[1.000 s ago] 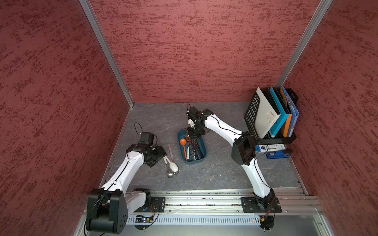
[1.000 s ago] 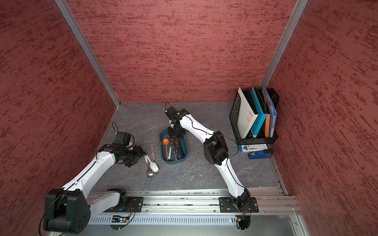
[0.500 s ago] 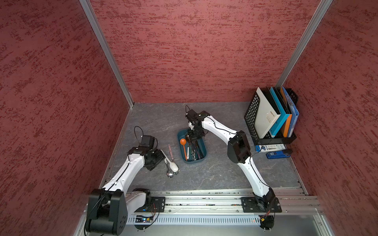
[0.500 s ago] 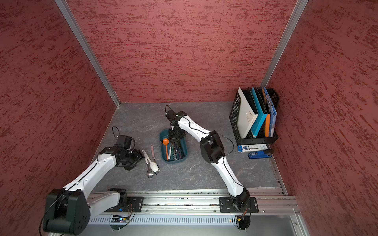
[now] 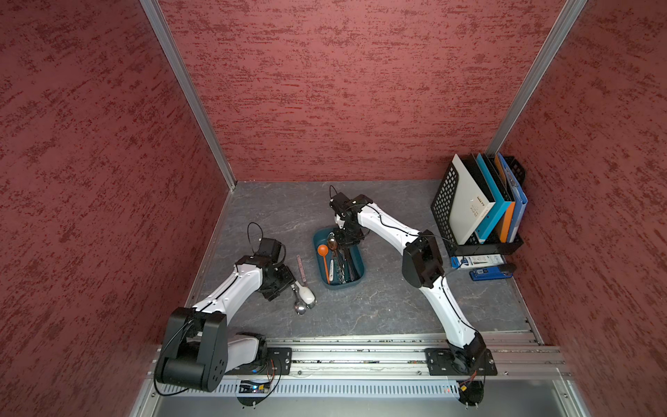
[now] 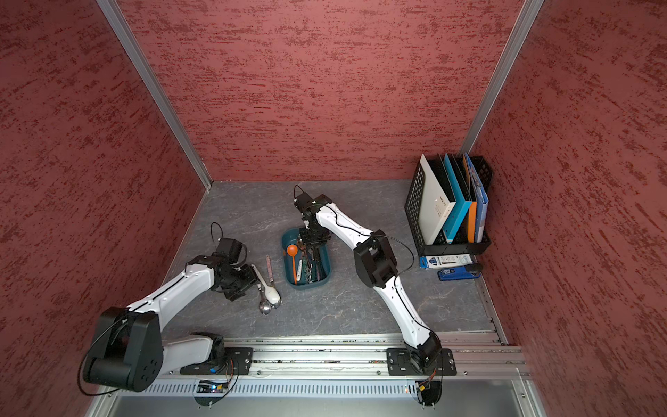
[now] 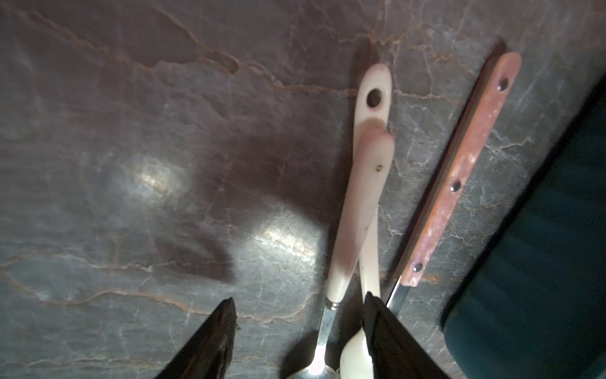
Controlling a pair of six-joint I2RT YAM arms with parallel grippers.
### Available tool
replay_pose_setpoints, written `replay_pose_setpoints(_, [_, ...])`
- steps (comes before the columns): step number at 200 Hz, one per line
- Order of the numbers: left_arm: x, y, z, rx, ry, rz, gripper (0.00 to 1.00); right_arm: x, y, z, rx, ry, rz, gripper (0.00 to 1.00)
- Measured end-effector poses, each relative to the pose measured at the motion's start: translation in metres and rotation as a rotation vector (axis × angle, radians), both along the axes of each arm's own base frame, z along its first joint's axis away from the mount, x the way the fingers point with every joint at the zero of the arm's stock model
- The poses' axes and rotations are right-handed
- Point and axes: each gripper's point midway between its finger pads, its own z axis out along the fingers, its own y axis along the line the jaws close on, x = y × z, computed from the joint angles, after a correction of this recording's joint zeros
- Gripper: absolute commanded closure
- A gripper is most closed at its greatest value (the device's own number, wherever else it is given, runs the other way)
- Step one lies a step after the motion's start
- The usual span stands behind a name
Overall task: Put the spoon into the storage box
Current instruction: Place the spoon in the storage box.
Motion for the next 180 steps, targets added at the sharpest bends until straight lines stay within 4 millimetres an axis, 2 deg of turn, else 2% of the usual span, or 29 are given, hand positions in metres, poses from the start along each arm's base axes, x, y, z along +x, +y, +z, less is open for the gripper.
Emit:
replay_pose_setpoints(36, [0.0,0.001,-0.009,0.016,0.028,-0.002,0.37,-0.005,-0.005,0.021,0.013,-0.024,0.01,0.66])
replay_pose_setpoints(78, [0.011,0.0,-0.01,0.02,0.015,-0.019,0.4,-0.011,-0.012,0.049,0.034,-0.069,0.018,0.68])
replay_pose_setpoints(112, [0.018,-0.002,-0.007,0.019,-0.009,-0.031,0.42,-0.016,-0.02,0.051,0.018,-0.079,0.022,0.68])
replay_pose_setpoints(180, [0.028,-0.004,0.003,0.02,-0.062,-0.059,0.43,-0.016,-0.02,0.049,0.016,-0.082,0.025,0.7])
